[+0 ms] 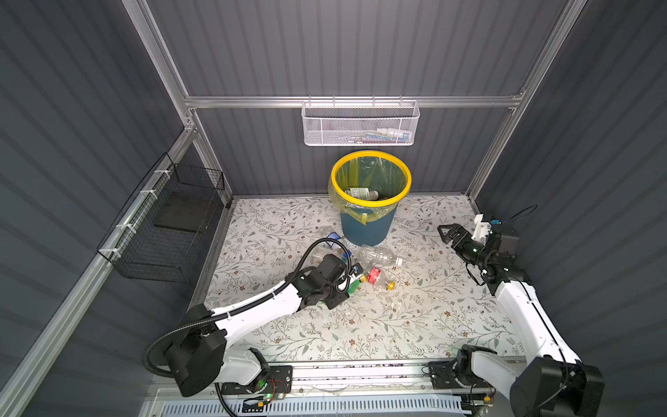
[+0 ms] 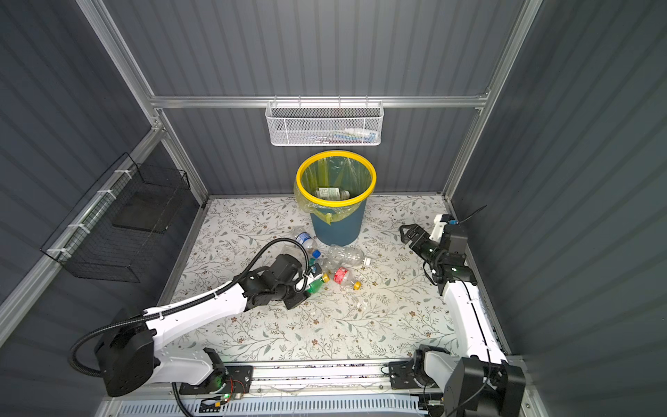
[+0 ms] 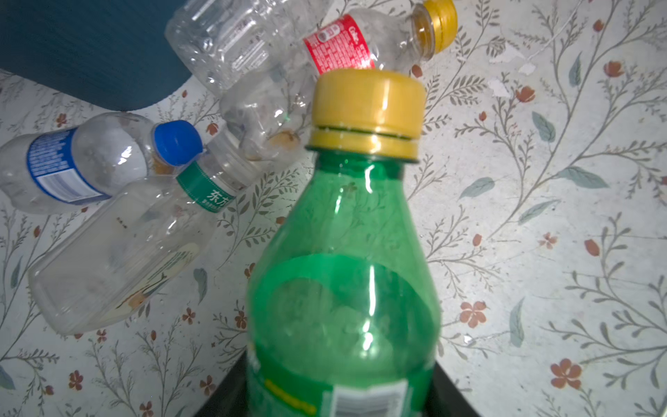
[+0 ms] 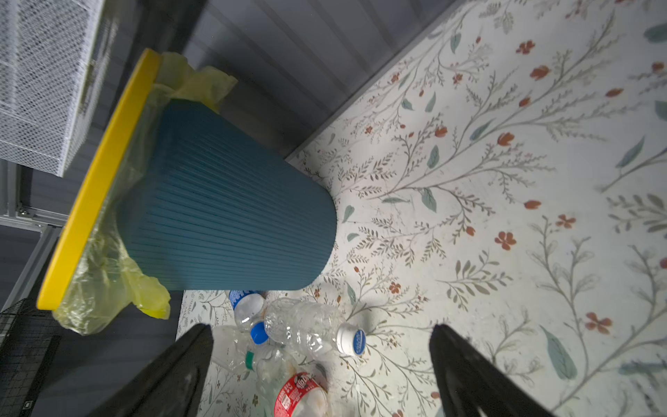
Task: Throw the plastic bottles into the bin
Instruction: 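Lift the green bottle with the left gripper toward the bin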
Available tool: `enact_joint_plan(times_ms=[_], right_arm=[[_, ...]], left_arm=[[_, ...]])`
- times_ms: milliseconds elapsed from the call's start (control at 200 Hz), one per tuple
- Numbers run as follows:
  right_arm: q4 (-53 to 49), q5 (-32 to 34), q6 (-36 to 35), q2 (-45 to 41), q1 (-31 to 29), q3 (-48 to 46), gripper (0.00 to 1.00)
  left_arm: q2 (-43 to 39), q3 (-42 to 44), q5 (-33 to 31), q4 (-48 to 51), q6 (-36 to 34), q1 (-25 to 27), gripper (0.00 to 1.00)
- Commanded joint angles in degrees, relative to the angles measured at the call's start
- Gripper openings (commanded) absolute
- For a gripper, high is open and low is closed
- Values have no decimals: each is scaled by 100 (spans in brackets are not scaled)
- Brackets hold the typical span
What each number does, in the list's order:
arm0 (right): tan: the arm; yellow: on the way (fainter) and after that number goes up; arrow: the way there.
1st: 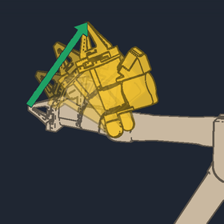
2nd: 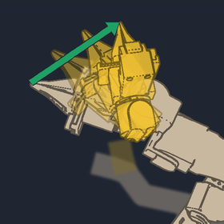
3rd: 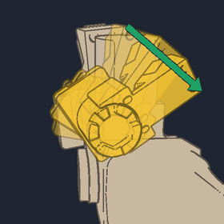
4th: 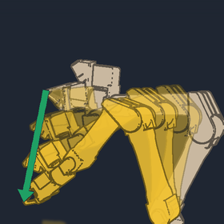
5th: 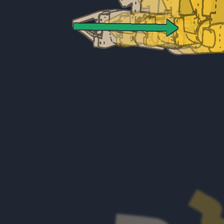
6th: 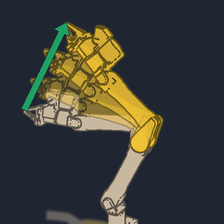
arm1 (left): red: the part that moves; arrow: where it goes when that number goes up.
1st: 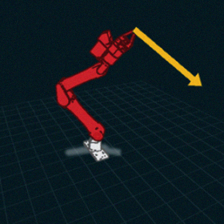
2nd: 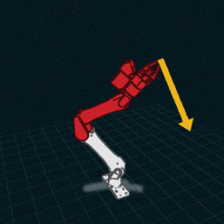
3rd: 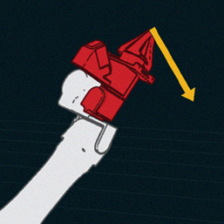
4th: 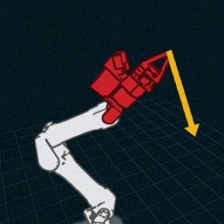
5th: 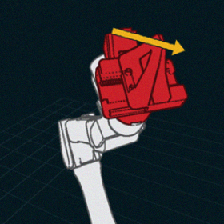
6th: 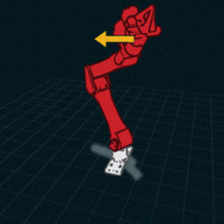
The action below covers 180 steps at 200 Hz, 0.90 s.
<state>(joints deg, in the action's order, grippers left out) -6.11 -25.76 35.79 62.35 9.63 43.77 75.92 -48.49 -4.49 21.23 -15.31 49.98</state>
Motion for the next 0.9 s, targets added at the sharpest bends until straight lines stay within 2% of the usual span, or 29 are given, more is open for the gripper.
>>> enact_joint_plan(times_ms=[0, 195, 380, 520, 700, 896], right_arm=[[-164, -109, -38, 73, -74, -199, 95], [-258, -42, -98, 317, -307, -279, 94], [-293, 136, -75, 400, -572, -185, 94], [-312, 275, -64, 515, -801, -119, 94], [-281, 394, 66, 722, -1202, 43, 94], [-256, 577, 131, 886, -1559, 217, 94]], left_arm=[[-492, 266, -142, -569, 503, 39, 46], [-1559, 606, -566, -1176, 934, 43, 47], [-2679, 763, -987, -1793, 986, 36, 48], [-3431, 767, -1255, -2129, 839, 35, 49], [-4192, 946, -1804, -3073, 403, 40, 51], [-4085, 499, -1417, -3931, -217, 38, 51]])
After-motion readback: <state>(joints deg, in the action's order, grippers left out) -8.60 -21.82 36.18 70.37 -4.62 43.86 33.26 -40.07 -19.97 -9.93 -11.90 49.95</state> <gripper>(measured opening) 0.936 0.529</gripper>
